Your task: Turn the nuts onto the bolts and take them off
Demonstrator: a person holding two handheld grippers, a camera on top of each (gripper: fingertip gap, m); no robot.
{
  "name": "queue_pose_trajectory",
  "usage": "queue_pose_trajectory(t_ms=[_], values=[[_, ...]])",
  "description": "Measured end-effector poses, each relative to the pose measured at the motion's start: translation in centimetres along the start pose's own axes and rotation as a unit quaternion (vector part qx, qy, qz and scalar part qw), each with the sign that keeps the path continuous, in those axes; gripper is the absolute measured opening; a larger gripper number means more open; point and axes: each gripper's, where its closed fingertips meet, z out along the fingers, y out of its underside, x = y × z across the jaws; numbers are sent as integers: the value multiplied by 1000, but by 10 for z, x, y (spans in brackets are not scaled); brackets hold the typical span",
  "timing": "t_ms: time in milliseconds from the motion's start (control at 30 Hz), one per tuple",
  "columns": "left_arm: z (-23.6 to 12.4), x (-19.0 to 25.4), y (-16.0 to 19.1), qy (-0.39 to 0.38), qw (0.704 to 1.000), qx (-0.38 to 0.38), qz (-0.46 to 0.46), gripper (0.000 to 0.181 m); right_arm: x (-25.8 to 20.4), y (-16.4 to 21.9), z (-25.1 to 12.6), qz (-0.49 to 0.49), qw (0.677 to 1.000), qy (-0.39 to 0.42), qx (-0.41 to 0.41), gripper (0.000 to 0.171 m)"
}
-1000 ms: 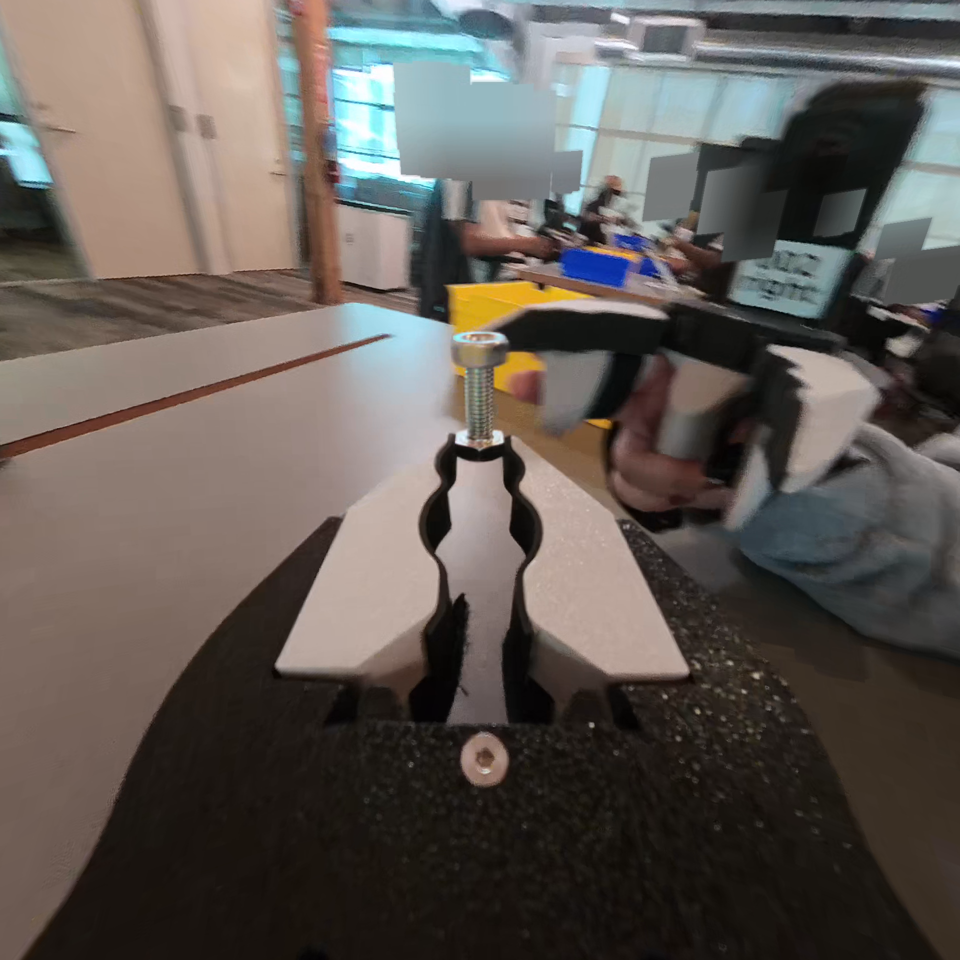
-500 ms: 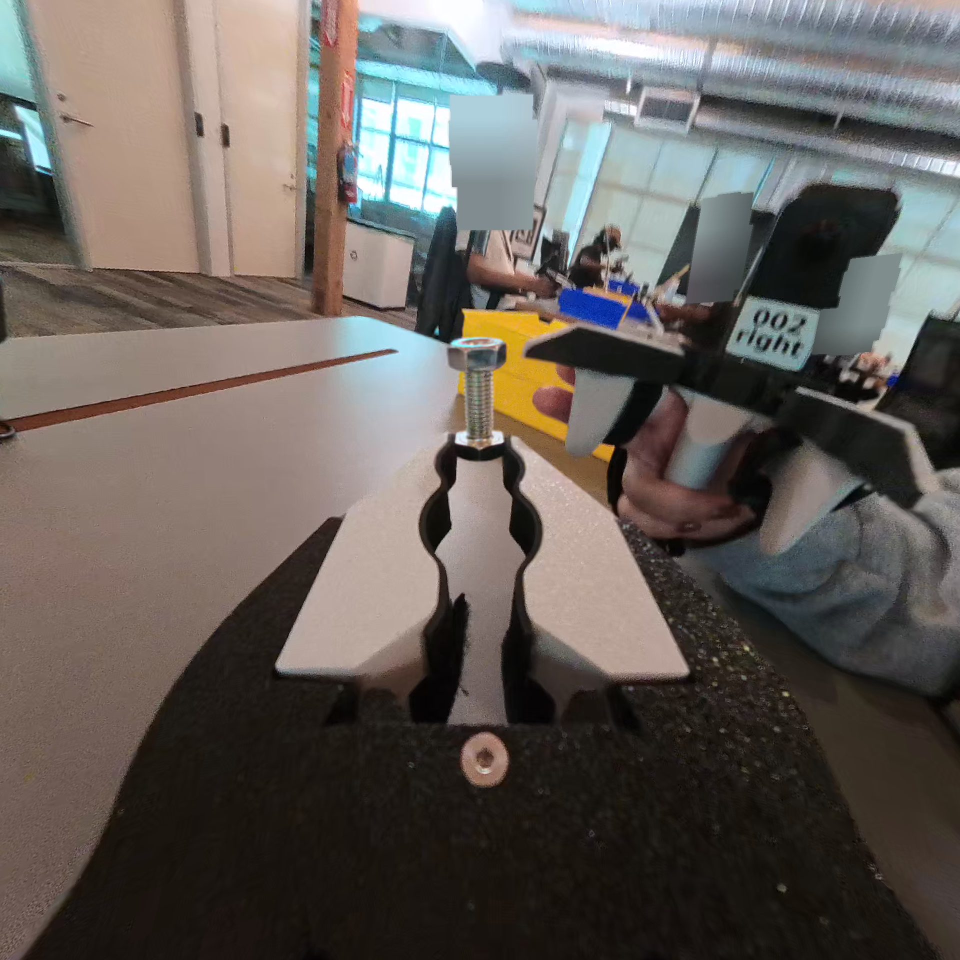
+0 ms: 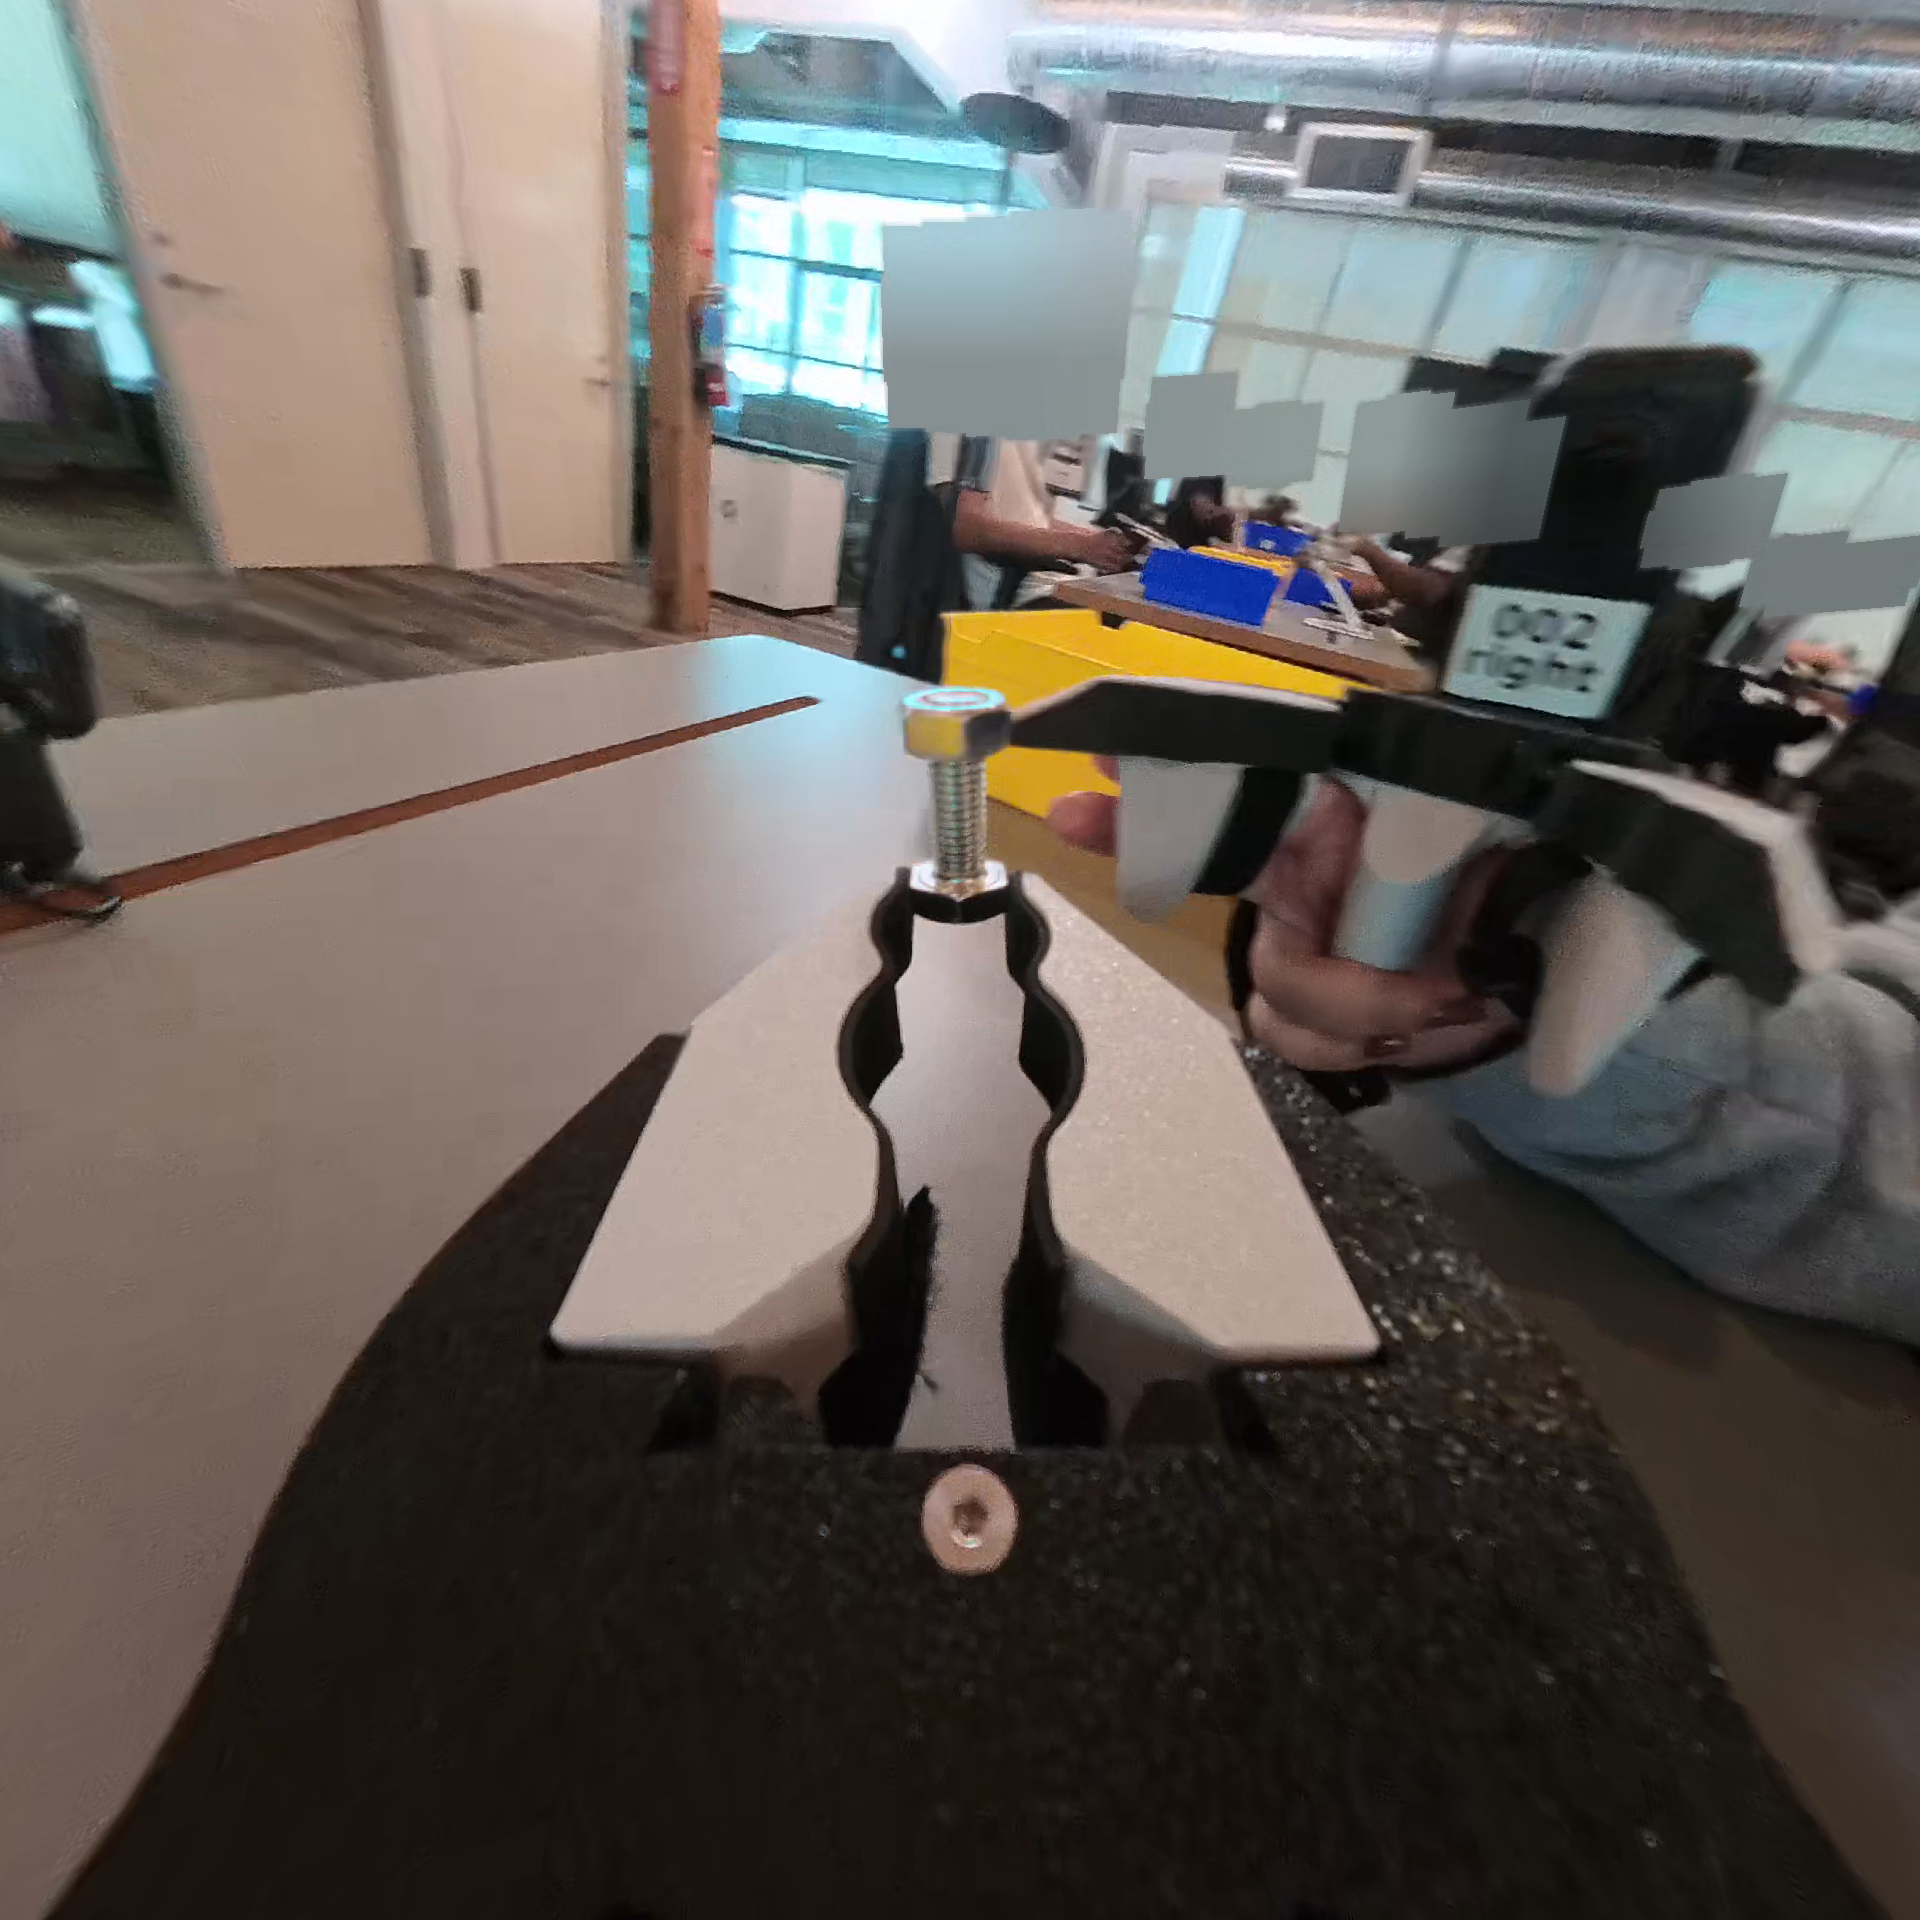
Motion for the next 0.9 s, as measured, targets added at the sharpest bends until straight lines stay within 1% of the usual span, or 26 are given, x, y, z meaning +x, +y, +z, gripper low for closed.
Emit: queue_pose_trajectory(t_ms=[67,133,167,233,300,367,400,467,533,600,633,700,800,867,900], values=[[5,26,3,66,997,-14,25,15,-1,1,2,-4,1000,1,-1,117],[13,50,13,115,991,-43,43,16,-5,2,4,-4,1000,-7,-1,118],[15,55,16,125,990,-50,47,16,-7,3,4,-6,1000,-11,-2,118],[17,47,15,98,993,-45,45,16,-12,3,5,-12,1000,-19,-2,117],[9,23,6,43,999,-23,21,16,-12,-1,4,-19,1000,-17,6,120],[-2,-8,-2,-19,1000,0,-13,16,-11,-2,2,-16,1000,-21,6,112],[-6,-14,-3,-26,999,5,-19,16,-9,-2,2,-12,1000,-15,6,113],[-6,-5,-4,1,1000,2,-5,16,-6,1,3,-13,1000,-7,3,116],[2,28,-2,82,997,-5,13,15,-7,4,5,-11,1000,-10,-2,116],[10,50,11,129,990,-44,30,15,-11,5,7,-12,1000,-17,-5,117],[13,58,17,144,987,-59,38,16,-13,6,8,-14,1000,-19,-6,117],[16,65,21,159,985,-63,31,16,-16,7,9,-18,1000,-23,-8,116],[11,53,12,143,989,-42,12,16,-18,8,11,-23,999,-26,-11,117],[6,31,8,100,994,-33,0,15,-15,8,10,-23,1000,-17,-11,121],[4,16,7,61,998,-31,-7,16,-13,8,9,-22,1000,-15,-11,121]])
